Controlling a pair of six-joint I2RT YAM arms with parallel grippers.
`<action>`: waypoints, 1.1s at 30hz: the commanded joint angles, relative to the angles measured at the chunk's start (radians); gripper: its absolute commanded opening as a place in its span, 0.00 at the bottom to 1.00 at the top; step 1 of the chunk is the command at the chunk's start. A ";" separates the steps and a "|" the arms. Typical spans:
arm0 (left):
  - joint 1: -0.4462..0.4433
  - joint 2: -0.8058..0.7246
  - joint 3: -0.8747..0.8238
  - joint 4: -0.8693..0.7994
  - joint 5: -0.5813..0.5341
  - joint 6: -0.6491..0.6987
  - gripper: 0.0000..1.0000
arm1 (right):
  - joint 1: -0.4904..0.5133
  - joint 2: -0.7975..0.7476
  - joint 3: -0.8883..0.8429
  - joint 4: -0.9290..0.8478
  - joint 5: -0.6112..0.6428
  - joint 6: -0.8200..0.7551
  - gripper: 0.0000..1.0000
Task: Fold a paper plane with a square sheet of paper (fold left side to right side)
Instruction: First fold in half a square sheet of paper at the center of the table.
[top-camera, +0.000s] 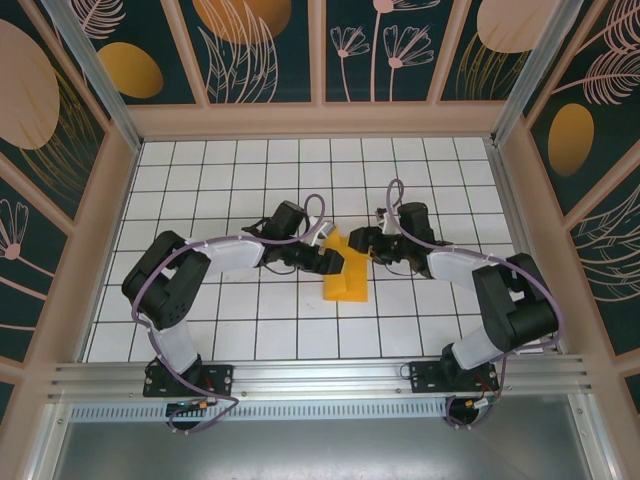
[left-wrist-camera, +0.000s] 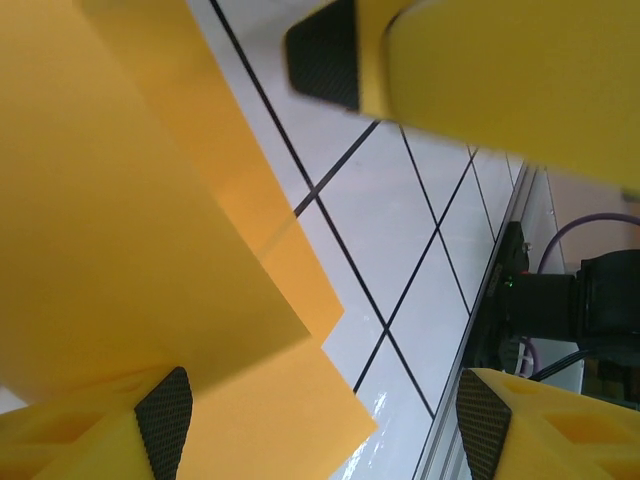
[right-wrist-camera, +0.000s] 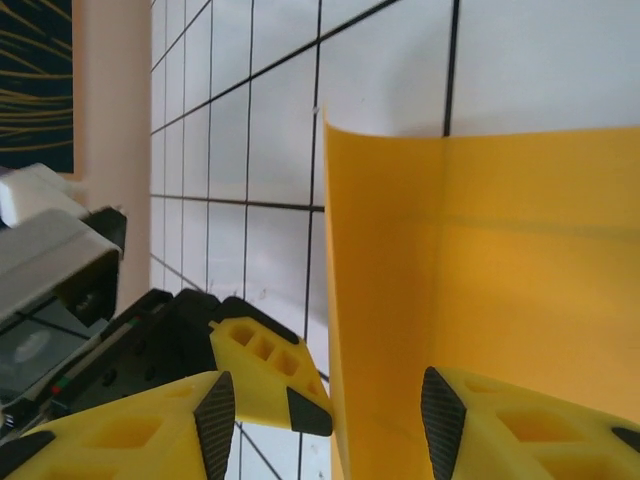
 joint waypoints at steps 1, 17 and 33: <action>-0.006 0.012 0.019 0.009 0.019 -0.006 0.73 | 0.021 0.046 -0.004 0.064 -0.039 0.031 0.54; -0.010 0.013 0.017 0.014 0.023 -0.002 0.72 | 0.057 0.133 0.010 0.138 -0.079 0.052 0.29; 0.026 -0.138 -0.016 -0.105 -0.352 -0.037 0.77 | -0.012 0.038 0.011 -0.132 0.060 -0.104 0.03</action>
